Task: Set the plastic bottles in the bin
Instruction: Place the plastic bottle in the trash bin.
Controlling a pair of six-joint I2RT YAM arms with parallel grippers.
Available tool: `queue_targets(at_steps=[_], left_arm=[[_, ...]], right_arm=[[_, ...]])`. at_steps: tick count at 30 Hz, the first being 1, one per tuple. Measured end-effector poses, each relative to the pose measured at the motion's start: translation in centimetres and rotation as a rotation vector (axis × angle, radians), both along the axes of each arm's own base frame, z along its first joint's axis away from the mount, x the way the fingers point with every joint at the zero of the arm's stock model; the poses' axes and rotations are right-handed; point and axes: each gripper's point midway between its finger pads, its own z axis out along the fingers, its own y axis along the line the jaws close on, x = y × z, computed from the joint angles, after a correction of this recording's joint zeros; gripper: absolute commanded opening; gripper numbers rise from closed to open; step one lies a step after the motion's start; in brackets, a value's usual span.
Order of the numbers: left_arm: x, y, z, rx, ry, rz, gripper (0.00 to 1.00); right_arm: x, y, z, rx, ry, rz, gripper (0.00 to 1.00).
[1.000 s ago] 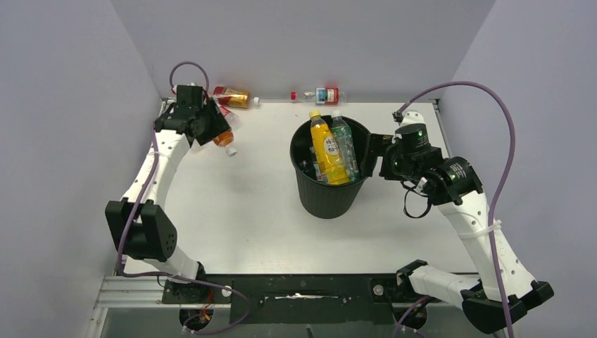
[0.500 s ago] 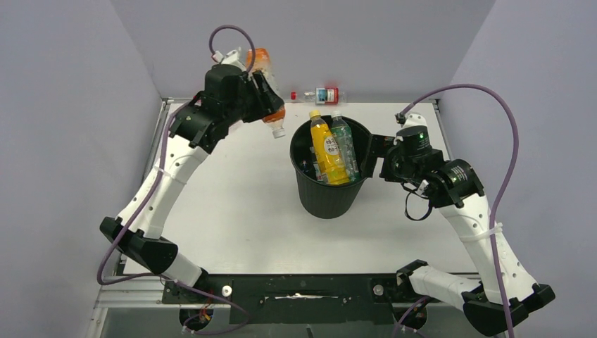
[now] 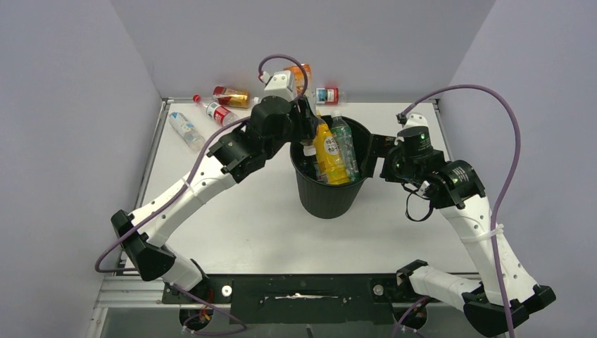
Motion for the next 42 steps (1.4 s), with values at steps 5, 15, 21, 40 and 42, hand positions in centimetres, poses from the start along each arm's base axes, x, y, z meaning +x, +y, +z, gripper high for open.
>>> queue_targets(at_steps=[5, 15, 21, 40, 42], left_arm=[[-0.9, 0.4, -2.9, 0.069, -0.038, 0.042, 0.46], [-2.7, 1.0, -5.1, 0.112, -0.141, 0.077, 0.49], [-2.5, 1.0, -4.8, 0.124, -0.171, 0.080, 0.87], [-3.3, 4.3, -1.2, 0.117, -0.219, 0.141, 0.89], [-3.0, 5.4, 0.0, 0.113, -0.224, 0.167, 0.89]], right_arm=[[0.0, 0.0, 0.0, 0.000, 0.000, 0.000, 0.99], [0.0, 0.0, -0.1, -0.001, 0.003, 0.001, 0.99], [0.0, 0.1, -0.1, 0.002, 0.004, 0.003, 0.99], [-0.2, 0.2, -0.5, 0.003, 0.016, 0.011, 0.98], [-0.2, 0.2, -0.7, 0.001, 0.019, 0.011, 0.98]])
